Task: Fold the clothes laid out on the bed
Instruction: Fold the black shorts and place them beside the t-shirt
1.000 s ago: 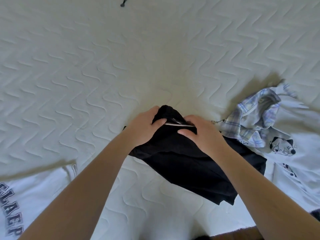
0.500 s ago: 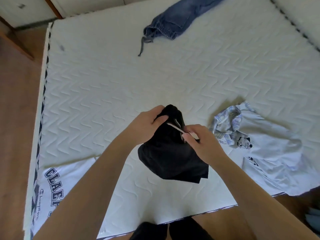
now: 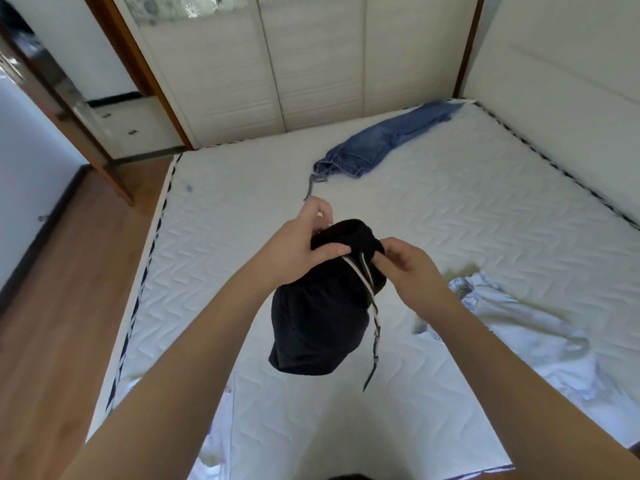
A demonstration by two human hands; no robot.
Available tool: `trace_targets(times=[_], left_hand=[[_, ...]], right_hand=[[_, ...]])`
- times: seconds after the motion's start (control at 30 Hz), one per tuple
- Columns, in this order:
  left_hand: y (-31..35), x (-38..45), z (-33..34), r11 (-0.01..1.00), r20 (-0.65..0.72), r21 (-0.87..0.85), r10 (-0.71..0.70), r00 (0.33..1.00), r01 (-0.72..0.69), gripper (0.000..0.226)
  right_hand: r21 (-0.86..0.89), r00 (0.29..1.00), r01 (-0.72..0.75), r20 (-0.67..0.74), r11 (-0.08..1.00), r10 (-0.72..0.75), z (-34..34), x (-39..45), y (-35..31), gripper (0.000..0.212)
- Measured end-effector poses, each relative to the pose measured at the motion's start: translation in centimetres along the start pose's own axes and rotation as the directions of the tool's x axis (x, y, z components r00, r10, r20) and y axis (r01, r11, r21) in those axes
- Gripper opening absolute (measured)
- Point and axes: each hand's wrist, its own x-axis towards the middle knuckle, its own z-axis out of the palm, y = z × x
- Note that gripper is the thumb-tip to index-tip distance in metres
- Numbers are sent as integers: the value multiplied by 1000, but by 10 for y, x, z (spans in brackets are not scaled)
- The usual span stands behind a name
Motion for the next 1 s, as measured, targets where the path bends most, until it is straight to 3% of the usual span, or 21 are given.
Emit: trace_targets(times=[0.1,0.17,0.27,0.43,0.5,0.57,0.67,0.83,0.9,1.0], left_hand=[[-8,-12,-3,998,46,55,38,998,-41,31],[-17,-20,2,1000,52,-5,28,998,-28,20],[-31,-30,13,978,80,-191,-67,994,82,20],[-45,-49,39,931,273,-246,-200,941,269,29],[-46,-54,42,924,290,-249,-215,933,290,29],[-42,-54,38,926,243,-274,-196,950,261,29],[-34,-51,22,941,177,-285,-139,974,186,29],[-13,-42,-5,962,161,-268,-2,987,46,33],[-4,-40,-13,961,175,-278,37,984,13,27],[3,-37,-28,964,179,-261,97,979,-48,10]], right_hand=[[54,996,18,-91,998,-13,6,-4,-19,11],[49,994,21,-106,999,-16,8,-7,-28,11],[21,993,12,-122,1000,-10,10,-13,-37,15],[80,979,-26,-201,996,42,6,-21,-45,14],[132,973,-32,-223,991,62,3,-25,-47,14],[162,975,-46,-207,986,80,-5,-30,-47,12],[213,995,-79,-43,974,90,-23,-40,-42,4],[242,983,-27,185,970,-18,-23,-49,-43,73],[187,973,69,204,980,-107,-13,-48,-48,74],[105,974,147,161,984,-163,-4,-44,-55,56]])
